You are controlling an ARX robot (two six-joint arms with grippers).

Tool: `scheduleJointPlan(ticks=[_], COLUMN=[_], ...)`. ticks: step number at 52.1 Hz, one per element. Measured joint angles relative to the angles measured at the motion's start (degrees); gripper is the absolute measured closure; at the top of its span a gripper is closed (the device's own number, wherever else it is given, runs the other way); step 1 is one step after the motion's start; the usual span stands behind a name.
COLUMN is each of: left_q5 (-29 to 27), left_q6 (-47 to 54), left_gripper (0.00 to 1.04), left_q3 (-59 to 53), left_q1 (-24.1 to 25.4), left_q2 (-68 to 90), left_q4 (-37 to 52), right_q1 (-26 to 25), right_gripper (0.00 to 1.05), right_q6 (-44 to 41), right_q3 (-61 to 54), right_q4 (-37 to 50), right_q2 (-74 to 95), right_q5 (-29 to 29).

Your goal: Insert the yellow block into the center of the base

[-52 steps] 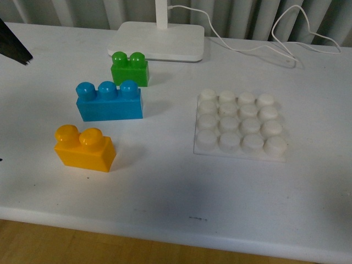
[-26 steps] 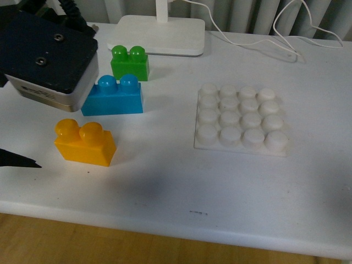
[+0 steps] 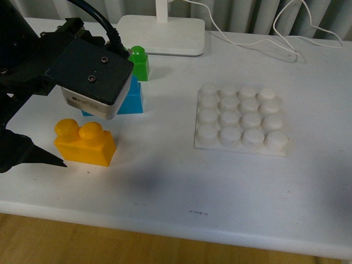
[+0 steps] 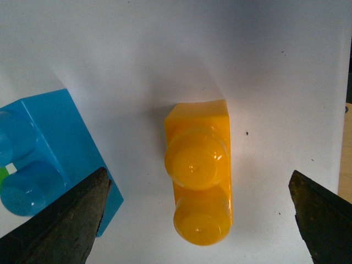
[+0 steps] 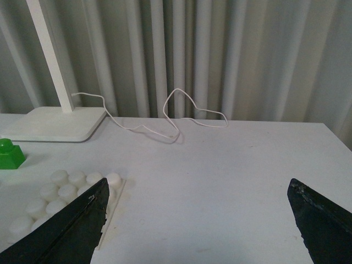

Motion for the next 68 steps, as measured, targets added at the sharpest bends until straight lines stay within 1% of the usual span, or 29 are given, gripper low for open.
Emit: scheduleJointPlan(ticks=[8,26,28,30,35,44,48,50,53,63,68], left_q5=[0.70,-0.07,-0.13,-0.13,-0.31,-0.70,-0.87,-0.90,-1.16,-1.53,-2.84], left_q6=[-0.04,-0.04,-0.02,-0.02,-0.04,-0.04,-0.13,-0.22,-0.31,-2.69,-4.90], left_gripper=[0.06,0.06,0.09,0.15,0.31,0.54,0.67,0.71,0.74,0.74,0.74], left_q3=[0.74,1.57,1.57,1.60,1.60,1.60,1.60,1.60,1.60,3.82,6.62], left_q1=[-0.44,-0.52,-0.52,-0.52,-0.52,-0.52,-0.52,-0.55,-0.63,-1.49,-2.67], left_q2=[1.66,3.69,3.69,3.69,3.72,3.72,3.67,3.52,3.23,1.36,1.16], left_q4=[-0.74,-1.14,-1.16,-1.22,-1.27,-1.38,-1.62,-1.84,-1.81,-0.96,-0.37], right_q1=[0.00,0.00,0.00,0.00,0.00,0.00,0.00,0.00,0.00,0.00,0.00], right_gripper=[0.09,0.09,0.09,0.09,0.09,0.09,0.09,0.09,0.09,0.09,0.09], right_q6=[0.00,0.00,0.00,0.00,0.00,0.00,0.00,0.00,0.00,0.00,0.00], right_q3=[0.00,0.00,0.00,0.00,0.00,0.00,0.00,0.00,0.00,0.00,0.00], right_q4=[0.00,0.00,0.00,0.00,0.00,0.00,0.00,0.00,0.00,0.00,0.00], right_q2=[0.00,0.00,0.00,0.00,0.00,0.00,0.00,0.00,0.00,0.00,0.00], right_q5=[0.00,0.00,0.00,0.00,0.00,0.00,0.00,0.00,0.00,0.00,0.00])
